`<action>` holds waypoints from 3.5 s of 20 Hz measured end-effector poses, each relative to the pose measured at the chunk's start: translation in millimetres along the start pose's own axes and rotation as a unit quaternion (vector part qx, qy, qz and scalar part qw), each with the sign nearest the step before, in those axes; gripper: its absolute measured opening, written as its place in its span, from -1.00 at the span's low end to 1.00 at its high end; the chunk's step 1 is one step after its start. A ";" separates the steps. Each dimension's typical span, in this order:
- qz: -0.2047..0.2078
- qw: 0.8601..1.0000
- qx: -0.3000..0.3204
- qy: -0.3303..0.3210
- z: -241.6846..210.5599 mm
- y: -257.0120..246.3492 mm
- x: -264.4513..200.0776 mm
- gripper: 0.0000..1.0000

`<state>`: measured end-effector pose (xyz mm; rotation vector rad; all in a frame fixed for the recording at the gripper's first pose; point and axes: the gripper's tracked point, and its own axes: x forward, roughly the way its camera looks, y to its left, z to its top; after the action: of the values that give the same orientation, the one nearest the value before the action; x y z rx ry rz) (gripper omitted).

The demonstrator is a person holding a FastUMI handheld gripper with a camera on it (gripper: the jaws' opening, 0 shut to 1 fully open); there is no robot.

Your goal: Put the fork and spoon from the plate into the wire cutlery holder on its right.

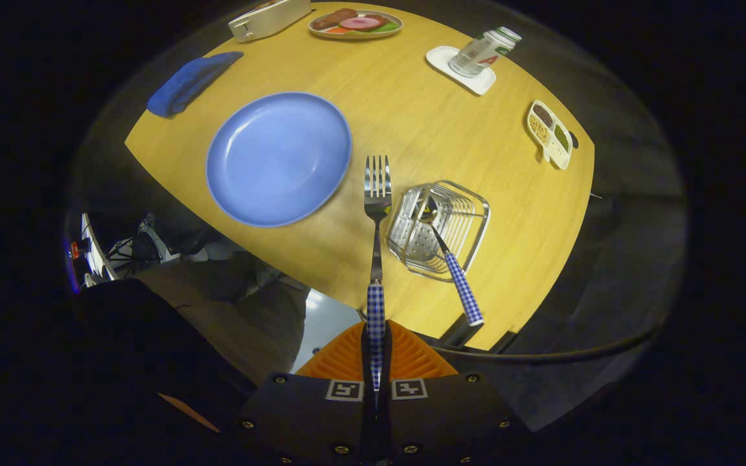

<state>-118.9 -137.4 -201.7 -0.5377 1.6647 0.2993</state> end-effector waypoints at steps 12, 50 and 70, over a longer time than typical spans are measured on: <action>-0.028 0.979 -0.108 0.170 -19.7 -71.7 13.9 -0.97; -0.012 0.959 -0.147 0.244 17.9 -85.1 -21.4 -0.10; -0.010 0.830 0.262 -0.493 77.9 30.2 -126.5 0.95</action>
<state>-55.7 -51.3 -94.1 0.0557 0.6602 0.0557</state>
